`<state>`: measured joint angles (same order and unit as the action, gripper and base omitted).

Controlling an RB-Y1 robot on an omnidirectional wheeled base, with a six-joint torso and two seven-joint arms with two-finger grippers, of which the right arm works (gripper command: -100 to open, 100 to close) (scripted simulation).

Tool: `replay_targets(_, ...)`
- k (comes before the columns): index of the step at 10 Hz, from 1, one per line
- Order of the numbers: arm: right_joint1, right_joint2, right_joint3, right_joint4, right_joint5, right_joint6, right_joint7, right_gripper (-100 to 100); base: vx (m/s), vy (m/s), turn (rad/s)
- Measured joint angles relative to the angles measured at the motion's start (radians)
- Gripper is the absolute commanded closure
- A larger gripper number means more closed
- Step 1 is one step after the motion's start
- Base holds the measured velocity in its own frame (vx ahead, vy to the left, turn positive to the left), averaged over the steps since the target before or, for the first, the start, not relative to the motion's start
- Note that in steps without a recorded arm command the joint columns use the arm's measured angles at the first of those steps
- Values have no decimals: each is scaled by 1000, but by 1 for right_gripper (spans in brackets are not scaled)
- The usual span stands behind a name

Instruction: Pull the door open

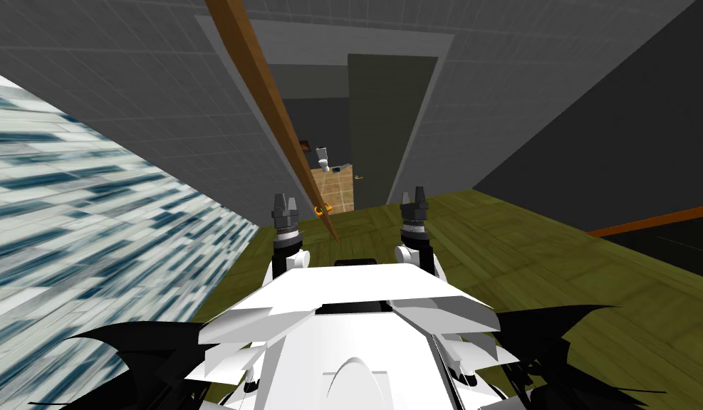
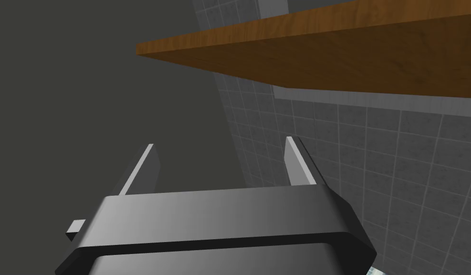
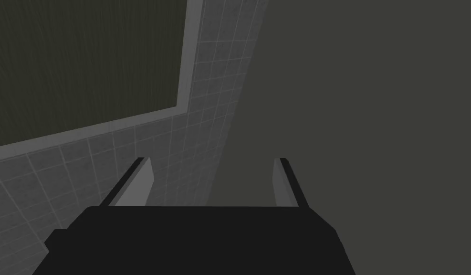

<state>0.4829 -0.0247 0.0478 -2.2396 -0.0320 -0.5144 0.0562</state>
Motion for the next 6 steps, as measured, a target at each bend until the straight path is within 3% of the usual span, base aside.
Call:
replay_targets(2, -6, -11, 3, 34, 0, -12, -2, -100, 109, -51, 35)
replay_targets(6, -48, -26, 10, 121, 2, -21, 1, -100, 110, -41, 32)
